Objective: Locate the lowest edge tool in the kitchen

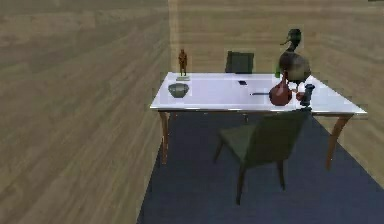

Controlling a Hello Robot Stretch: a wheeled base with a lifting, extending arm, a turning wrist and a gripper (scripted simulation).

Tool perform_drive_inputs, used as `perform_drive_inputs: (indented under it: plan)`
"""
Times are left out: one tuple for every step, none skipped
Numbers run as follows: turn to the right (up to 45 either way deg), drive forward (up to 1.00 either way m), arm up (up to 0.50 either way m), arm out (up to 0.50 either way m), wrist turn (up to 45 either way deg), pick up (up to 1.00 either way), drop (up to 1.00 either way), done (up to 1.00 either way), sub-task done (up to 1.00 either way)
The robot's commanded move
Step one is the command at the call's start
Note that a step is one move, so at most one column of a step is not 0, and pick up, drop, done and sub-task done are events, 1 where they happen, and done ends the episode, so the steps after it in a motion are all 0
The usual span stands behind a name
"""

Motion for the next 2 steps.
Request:
perform_drive_inputs:
  plan:
    - [0.0, 0.95, 0.00, 0.00, 0.0, 0.00, 0.00, 0.00, 0.00]
    - [39.0, 0.00, 0.00, 0.00, 0.0, 0.00, 0.00, 0.00, 0.00]
